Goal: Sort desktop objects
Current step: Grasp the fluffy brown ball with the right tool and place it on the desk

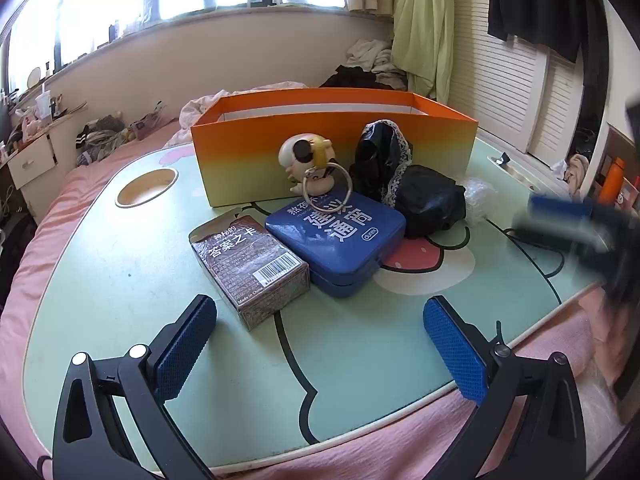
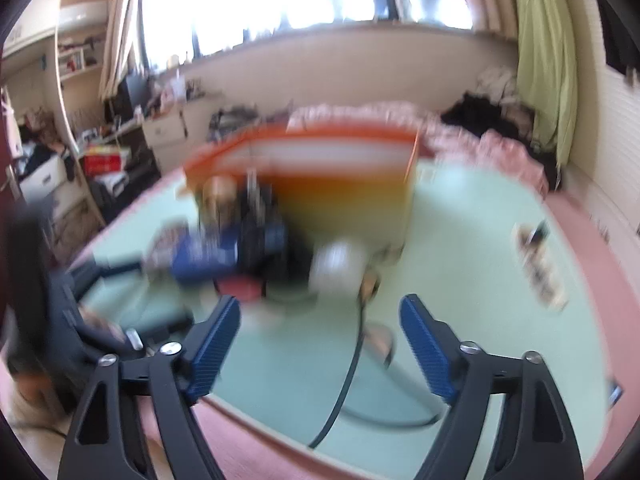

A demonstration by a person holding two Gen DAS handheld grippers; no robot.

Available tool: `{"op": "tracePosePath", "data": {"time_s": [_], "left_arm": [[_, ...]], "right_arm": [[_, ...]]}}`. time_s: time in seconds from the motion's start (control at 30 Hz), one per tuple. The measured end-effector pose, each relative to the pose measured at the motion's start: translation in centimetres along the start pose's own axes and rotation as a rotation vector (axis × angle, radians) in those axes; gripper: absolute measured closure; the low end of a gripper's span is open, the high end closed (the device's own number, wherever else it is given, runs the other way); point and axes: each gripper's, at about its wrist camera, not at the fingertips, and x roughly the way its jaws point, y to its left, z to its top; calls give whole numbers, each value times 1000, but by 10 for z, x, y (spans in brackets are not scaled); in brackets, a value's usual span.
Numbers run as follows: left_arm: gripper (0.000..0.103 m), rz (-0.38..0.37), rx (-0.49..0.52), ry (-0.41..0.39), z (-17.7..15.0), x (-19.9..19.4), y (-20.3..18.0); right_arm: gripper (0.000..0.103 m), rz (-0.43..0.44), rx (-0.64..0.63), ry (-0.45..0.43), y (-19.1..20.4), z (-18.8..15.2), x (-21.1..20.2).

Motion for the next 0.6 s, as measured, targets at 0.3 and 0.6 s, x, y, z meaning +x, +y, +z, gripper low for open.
{"op": "tracePosePath", "data": {"time_s": [0.3,0.6], "left_arm": [[0,0,1,-1,0,0,-2],[0,-1,0,-2,0,0,-3]], "right_arm": [[78,-121,-39,380,-8,145,93],[78,-334,-53,680,-16,133,191]]}}
